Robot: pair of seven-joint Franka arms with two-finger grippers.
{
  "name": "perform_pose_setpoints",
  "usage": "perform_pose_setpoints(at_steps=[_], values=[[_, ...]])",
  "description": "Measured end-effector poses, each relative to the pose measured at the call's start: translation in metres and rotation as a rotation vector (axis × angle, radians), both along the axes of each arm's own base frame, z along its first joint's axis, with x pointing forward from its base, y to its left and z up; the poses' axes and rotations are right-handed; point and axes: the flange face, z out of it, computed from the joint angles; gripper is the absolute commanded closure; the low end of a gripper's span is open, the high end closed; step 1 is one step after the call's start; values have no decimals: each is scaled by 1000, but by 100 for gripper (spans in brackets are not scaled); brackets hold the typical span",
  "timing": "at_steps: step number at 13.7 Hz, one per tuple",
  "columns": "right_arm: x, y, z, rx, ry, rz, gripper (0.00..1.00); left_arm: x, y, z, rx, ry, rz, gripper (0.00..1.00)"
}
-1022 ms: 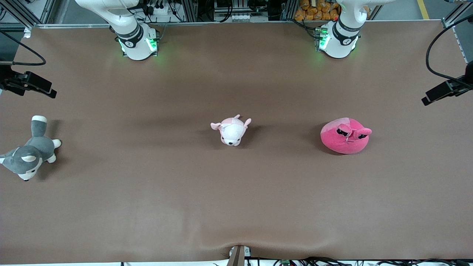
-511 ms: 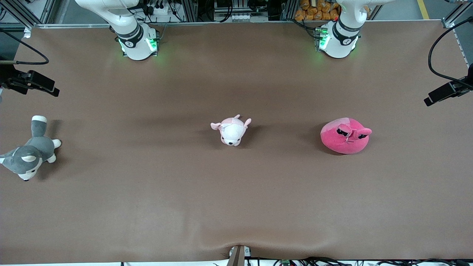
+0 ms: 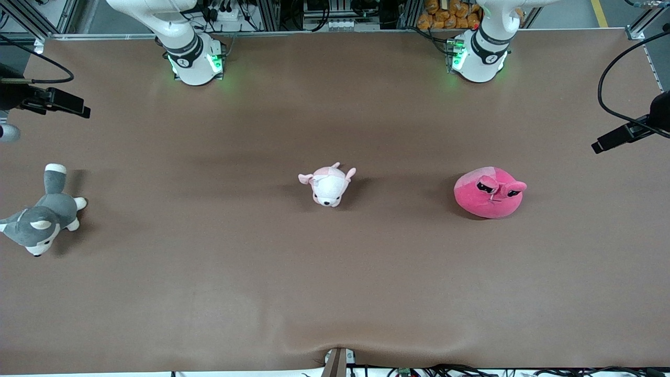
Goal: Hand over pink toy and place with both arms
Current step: 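Move the left gripper toward the pink toy while the right gripper advances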
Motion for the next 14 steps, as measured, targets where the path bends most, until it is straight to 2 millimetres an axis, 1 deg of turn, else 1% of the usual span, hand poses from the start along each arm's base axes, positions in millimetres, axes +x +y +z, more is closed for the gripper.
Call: perform_pose_setpoints(at_steps=[4, 7, 9, 11, 14], values=[[3, 1, 1, -2, -22, 1, 0, 2, 5, -9, 1, 16, 29, 0], [17, 0, -2, -6, -87, -3, 0, 7, 4, -23, -11, 41, 84, 0], [30, -2, -13, -13, -105, -7, 0, 12, 3, -34, -18, 60, 94, 0], [36, -9, -21, -17, -103, -19, 0, 15, 3, -42, -18, 74, 103, 0], [42, -23, -15, -27, -158, -44, 0, 19, 2, -51, -24, 88, 141, 0]])
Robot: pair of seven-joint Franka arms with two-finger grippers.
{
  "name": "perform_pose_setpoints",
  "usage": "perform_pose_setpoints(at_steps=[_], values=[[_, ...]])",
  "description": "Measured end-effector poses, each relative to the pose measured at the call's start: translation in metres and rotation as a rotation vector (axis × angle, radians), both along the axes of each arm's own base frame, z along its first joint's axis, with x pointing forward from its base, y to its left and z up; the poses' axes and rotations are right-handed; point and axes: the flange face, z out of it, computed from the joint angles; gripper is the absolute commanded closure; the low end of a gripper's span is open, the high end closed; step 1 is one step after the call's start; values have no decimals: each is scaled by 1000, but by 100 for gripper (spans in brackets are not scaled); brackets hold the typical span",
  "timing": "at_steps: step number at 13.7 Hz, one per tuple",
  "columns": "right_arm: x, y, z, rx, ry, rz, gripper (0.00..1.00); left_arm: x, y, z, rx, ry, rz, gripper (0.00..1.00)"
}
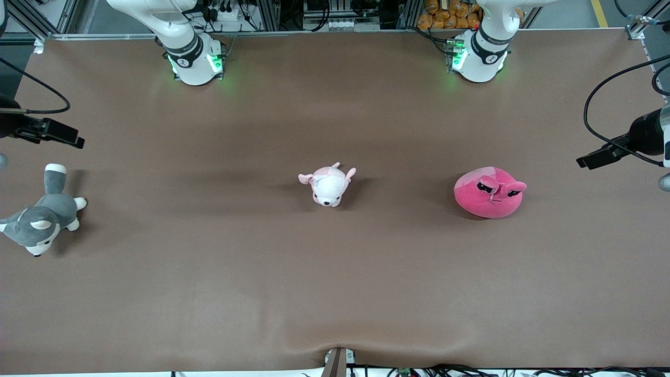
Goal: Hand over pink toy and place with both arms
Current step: 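Move the left gripper toward the pink toy while the right gripper advances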
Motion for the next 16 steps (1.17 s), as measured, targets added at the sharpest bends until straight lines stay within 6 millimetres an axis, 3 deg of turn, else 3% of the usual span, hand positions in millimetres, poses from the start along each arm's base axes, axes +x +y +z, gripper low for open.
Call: perform_pose_setpoints(at_steps=[5, 13, 16], values=[[4, -10, -2, -30, -13, -12, 0, 9, -4, -23, -7, 34, 89, 0], [8, -6, -10, -29, 1, -5, 0, 12, -21, -33, 4, 82, 401, 0], [8, -4, -10, -29, 1, -3, 0, 17, -35, -29, -75, 98, 480, 0]])
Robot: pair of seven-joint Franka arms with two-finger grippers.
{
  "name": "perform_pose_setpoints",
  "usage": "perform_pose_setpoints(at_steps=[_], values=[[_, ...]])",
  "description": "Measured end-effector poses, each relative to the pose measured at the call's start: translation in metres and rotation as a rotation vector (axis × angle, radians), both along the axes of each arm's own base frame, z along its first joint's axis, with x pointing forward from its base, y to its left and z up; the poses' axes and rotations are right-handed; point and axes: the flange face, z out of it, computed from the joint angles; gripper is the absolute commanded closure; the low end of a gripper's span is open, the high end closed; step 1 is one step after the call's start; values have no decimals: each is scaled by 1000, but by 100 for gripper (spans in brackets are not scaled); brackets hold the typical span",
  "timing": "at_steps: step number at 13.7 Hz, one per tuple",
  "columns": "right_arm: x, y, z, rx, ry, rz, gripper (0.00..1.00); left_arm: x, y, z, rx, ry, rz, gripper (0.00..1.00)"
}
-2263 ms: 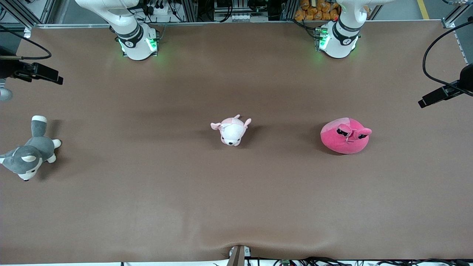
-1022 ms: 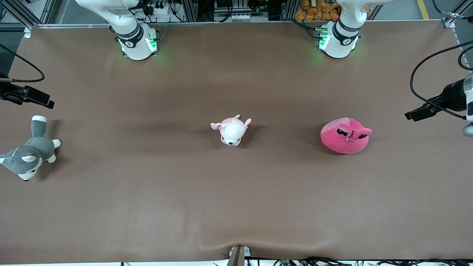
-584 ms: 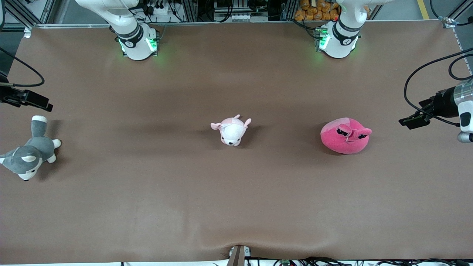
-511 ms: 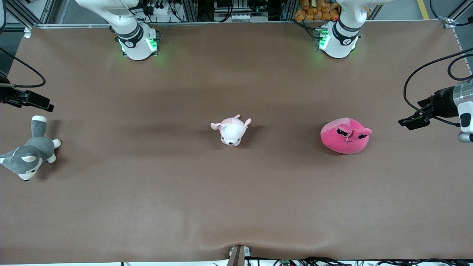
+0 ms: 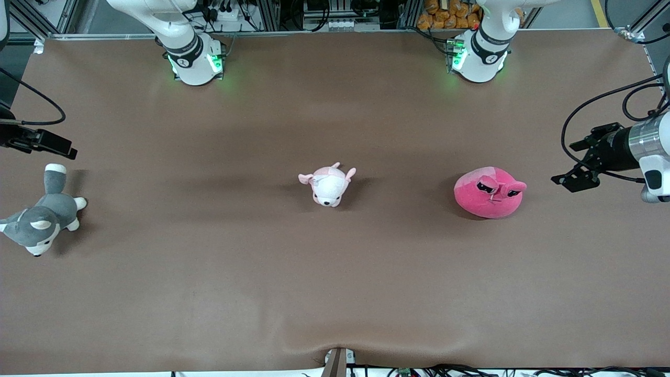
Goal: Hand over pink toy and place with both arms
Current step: 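Move the left gripper toward the pink toy while the right gripper advances, then lower the open left gripper around the pink toy and close it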
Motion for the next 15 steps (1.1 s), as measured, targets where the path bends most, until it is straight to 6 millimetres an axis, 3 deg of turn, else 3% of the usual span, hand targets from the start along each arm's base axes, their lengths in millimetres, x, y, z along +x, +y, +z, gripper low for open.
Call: perform_pose_setpoints(at_steps=[6, 11, 15], values=[[-4, 2, -4, 3, 39, 2, 0, 3, 7, -4, 49, 4, -8, 0], [-1, 23, -20, 4, 96, 35, 0, 8, 20, -15, 122, 22, -11, 0], [0, 21, -20, 4, 95, 32, 0, 14, 39, -28, 144, 39, 113, 0]])
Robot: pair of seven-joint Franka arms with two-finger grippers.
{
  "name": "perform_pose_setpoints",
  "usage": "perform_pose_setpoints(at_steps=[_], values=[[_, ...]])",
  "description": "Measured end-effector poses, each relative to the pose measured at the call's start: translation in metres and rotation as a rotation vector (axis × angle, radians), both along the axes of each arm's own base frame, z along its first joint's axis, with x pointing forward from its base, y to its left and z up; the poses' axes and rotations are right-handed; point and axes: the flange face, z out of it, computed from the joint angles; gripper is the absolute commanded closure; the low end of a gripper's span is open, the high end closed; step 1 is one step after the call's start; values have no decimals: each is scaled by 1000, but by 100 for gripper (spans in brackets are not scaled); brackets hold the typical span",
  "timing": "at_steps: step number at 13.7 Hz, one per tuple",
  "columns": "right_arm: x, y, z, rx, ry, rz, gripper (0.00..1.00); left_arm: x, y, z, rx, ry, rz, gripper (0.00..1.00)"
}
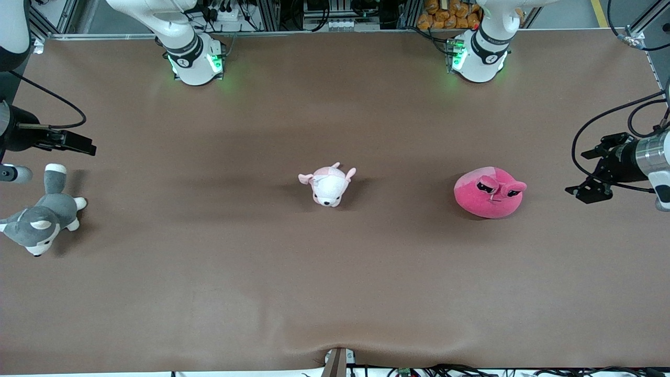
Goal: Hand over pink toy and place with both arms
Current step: 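Lower the open left gripper around the pink toy and close it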
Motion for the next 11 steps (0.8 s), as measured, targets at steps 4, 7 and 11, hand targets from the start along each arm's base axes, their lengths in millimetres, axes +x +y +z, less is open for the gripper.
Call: perform_pose_setpoints(at_steps=[4, 7, 11], values=[[0, 0, 0, 0, 0, 0, 0, 4, -5, -15, 40, 38, 186, 0], [1, 1, -2, 0, 3, 1, 0, 11, -6, -38, 22, 84, 320, 0], [8, 10, -17, 0, 27, 18, 0, 18, -6, -64, 39, 82, 427, 0]])
